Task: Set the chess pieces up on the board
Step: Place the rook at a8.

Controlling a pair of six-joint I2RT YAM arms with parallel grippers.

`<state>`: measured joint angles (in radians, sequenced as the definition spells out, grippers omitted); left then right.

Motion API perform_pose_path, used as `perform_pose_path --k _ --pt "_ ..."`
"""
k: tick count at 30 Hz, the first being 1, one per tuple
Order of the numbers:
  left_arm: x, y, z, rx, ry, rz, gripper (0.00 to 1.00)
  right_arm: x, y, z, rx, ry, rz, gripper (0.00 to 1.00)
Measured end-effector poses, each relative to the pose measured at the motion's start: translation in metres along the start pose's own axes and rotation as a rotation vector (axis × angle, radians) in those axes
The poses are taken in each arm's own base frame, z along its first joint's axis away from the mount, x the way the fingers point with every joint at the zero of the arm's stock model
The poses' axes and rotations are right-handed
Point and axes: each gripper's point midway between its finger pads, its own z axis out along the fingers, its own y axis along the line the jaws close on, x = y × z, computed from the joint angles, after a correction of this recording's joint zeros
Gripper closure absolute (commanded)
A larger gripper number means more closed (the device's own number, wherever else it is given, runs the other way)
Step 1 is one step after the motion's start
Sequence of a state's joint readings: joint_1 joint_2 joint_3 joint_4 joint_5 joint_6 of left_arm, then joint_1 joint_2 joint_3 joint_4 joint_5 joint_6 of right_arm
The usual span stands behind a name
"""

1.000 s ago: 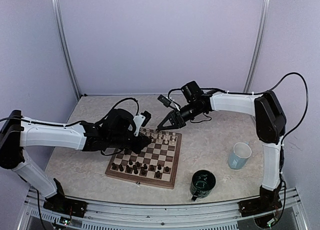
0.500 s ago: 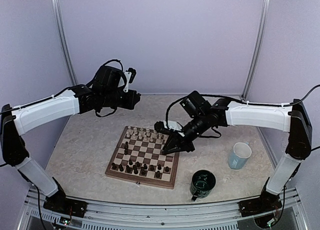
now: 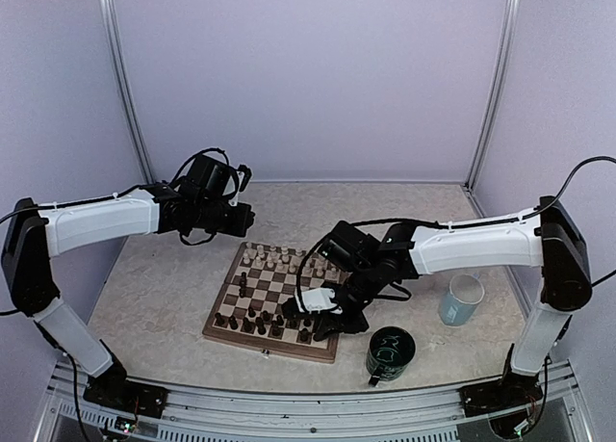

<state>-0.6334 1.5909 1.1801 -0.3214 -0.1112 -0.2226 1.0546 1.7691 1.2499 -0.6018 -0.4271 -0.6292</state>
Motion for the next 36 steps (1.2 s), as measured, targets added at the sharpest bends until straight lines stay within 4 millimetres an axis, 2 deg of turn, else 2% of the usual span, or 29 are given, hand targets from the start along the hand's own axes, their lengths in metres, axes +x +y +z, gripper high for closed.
perform_pose_path --k 5,8,18,28,36 --pt "-0.013 -0.002 -0.01 0.01 -0.045 -0.001 1.0 0.017 0.003 0.019 -0.024 0.068 0.01 0.93" --pt "-0.013 -0.002 -0.01 0.01 -0.046 0.001 1.0 0.022 0.001 0.024 -0.026 0.093 0.017 0.93" --pt "-0.013 -0.002 -0.01 0.012 -0.046 0.002 1.0 0.024 -0.005 0.027 -0.01 0.114 0.018 0.9" --pt "-0.012 -0.004 -0.01 0.022 -0.044 0.003 1.0 0.029 -0.007 0.031 -0.004 0.134 0.029 0.8" --pt "-0.012 -0.006 -0.01 0.036 -0.04 0.003 1.0 0.028 -0.009 0.032 0.002 0.132 0.03 0.78"
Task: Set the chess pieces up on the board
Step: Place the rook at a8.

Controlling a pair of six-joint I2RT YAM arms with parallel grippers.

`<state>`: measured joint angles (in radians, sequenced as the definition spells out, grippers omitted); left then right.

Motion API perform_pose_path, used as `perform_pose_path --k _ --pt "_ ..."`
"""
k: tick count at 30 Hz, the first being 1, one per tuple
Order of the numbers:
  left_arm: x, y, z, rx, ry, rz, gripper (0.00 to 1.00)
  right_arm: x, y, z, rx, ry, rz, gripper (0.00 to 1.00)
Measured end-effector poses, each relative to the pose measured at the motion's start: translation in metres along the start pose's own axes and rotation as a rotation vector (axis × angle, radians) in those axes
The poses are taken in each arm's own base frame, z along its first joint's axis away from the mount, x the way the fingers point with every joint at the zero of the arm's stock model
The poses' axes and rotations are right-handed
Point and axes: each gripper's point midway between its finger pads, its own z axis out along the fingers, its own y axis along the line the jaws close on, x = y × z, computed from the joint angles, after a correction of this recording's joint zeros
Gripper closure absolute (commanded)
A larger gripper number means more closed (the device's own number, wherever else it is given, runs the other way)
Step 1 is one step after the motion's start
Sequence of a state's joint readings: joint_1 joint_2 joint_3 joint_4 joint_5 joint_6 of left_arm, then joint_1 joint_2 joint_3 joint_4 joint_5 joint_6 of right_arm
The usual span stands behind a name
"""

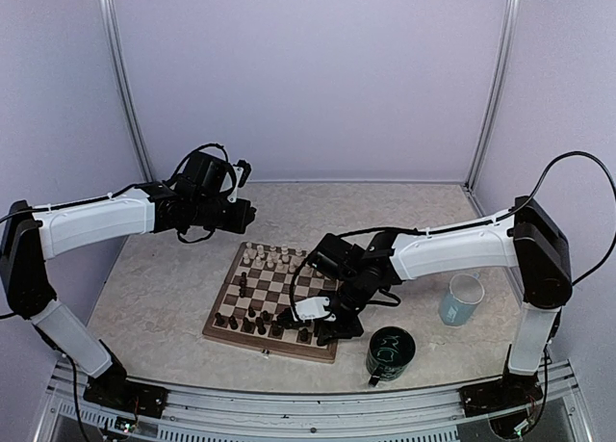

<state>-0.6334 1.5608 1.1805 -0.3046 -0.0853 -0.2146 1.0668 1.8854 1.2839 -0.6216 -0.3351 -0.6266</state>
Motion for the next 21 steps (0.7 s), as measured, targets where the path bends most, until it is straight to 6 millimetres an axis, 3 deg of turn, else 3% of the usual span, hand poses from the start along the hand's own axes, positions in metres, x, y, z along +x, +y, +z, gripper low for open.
perform_pose_path --k 12,21 --pt "0.0017 -0.0018 0.0013 0.011 0.007 0.001 1.0 -0.0065 -0.0056 -0.0002 0.014 -0.016 -0.001 0.78" --pt "0.0078 -0.004 0.0061 0.024 0.03 0.007 1.0 -0.0089 -0.006 -0.0031 0.013 -0.017 0.003 0.68"
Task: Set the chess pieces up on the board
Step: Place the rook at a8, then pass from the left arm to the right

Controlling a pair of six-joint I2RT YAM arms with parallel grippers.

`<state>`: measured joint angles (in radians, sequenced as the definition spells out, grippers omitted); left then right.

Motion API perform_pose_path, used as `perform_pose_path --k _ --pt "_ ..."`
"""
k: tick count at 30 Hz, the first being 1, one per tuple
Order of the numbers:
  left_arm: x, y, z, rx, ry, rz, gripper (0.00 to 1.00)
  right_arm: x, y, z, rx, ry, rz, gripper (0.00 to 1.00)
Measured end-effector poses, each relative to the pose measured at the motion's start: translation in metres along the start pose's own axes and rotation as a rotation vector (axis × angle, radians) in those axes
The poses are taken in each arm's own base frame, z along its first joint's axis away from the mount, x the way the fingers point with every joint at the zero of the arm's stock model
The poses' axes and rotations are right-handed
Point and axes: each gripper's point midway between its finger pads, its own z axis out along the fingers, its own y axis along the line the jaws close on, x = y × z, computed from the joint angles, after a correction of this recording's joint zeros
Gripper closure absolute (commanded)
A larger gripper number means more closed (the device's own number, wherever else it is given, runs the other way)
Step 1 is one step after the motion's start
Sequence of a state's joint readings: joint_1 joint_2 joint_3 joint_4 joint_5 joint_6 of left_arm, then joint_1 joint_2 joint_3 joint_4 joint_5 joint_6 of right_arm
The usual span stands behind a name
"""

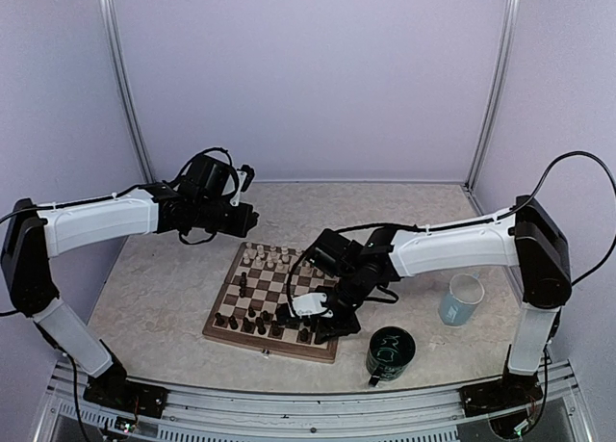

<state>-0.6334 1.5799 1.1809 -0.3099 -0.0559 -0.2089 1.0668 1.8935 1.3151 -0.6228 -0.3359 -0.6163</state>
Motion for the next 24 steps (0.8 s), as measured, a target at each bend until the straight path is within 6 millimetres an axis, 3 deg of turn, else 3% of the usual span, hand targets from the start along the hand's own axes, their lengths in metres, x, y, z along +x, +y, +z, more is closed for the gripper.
perform_pose_path --k 4,8,11,15,20,24 --pt "0.005 -0.008 0.001 0.048 0.028 0.019 1.0 -0.003 0.003 -0.012 0.0 0.003 -0.013 0.65" --pt "0.009 -0.03 0.0 0.163 0.062 0.048 1.0 -0.02 -0.008 -0.047 0.045 -0.044 -0.031 0.65" --pt "0.013 -0.056 -0.003 0.263 0.093 0.084 1.0 -0.032 -0.033 -0.086 0.131 -0.105 -0.031 0.65" --pt "0.024 -0.099 -0.012 0.421 0.155 0.141 0.99 -0.028 -0.069 -0.127 0.283 -0.127 -0.022 0.64" --pt "0.044 -0.136 -0.024 0.578 0.249 0.179 0.98 -0.024 -0.091 -0.14 0.412 -0.086 -0.052 0.61" --pt "0.058 -0.151 -0.025 0.649 0.313 0.183 0.98 -0.024 -0.099 -0.143 0.455 -0.071 -0.075 0.56"
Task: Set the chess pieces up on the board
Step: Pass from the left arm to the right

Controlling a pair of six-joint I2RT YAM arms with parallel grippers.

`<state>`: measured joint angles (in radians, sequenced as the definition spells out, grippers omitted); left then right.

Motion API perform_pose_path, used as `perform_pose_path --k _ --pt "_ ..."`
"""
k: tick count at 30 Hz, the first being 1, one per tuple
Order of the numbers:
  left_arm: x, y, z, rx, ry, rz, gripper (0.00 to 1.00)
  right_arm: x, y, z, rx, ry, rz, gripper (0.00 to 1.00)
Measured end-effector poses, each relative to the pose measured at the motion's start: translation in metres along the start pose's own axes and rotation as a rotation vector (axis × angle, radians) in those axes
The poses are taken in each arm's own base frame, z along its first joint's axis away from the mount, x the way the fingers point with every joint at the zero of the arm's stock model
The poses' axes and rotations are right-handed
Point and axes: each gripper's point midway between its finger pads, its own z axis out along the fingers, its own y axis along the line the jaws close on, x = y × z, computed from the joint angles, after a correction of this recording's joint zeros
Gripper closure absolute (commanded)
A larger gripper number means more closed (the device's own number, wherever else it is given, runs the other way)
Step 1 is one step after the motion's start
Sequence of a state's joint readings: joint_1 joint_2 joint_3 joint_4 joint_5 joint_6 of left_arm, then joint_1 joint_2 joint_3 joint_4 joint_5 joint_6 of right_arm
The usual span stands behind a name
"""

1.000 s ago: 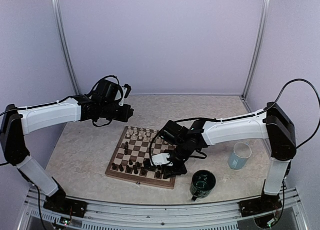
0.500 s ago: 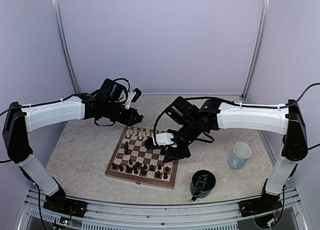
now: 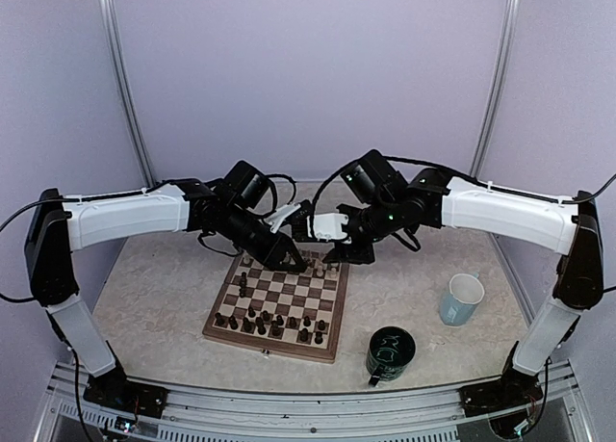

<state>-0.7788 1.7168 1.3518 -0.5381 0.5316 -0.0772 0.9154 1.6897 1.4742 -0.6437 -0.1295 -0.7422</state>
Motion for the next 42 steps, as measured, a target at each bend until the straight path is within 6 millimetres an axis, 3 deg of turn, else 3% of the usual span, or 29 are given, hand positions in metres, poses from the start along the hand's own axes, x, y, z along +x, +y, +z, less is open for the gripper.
perform_pose_path --k 6,16,19,23,27,34,39,42 --pt "0.015 -0.01 0.013 0.084 0.068 -0.025 0.97 -0.005 0.004 0.001 0.004 0.001 -0.046 0.55" --pt "0.018 -0.019 0.016 0.154 0.086 -0.027 0.97 -0.015 0.035 0.024 -0.065 0.019 -0.148 0.58" --pt "0.018 -0.021 0.015 0.167 0.086 -0.027 0.97 -0.011 0.042 0.032 -0.078 0.042 -0.165 0.65" --pt "0.018 -0.021 0.015 0.171 0.084 -0.023 0.97 -0.007 0.046 0.037 -0.084 0.064 -0.188 0.81" --pt "0.02 -0.022 0.015 0.176 0.092 -0.027 0.83 -0.008 0.044 0.037 -0.069 0.07 -0.205 0.93" --pt "0.02 -0.011 0.014 0.13 0.074 -0.045 0.63 -0.003 0.045 0.039 -0.078 0.062 -0.154 0.98" --pt "0.034 0.013 -0.011 0.035 -0.07 -0.156 0.6 -0.001 0.041 0.029 -0.146 -0.034 -0.003 0.98" --pt "0.02 0.013 -0.041 -0.016 -0.249 -0.147 0.6 -0.003 0.023 0.01 -0.172 -0.146 0.133 0.98"
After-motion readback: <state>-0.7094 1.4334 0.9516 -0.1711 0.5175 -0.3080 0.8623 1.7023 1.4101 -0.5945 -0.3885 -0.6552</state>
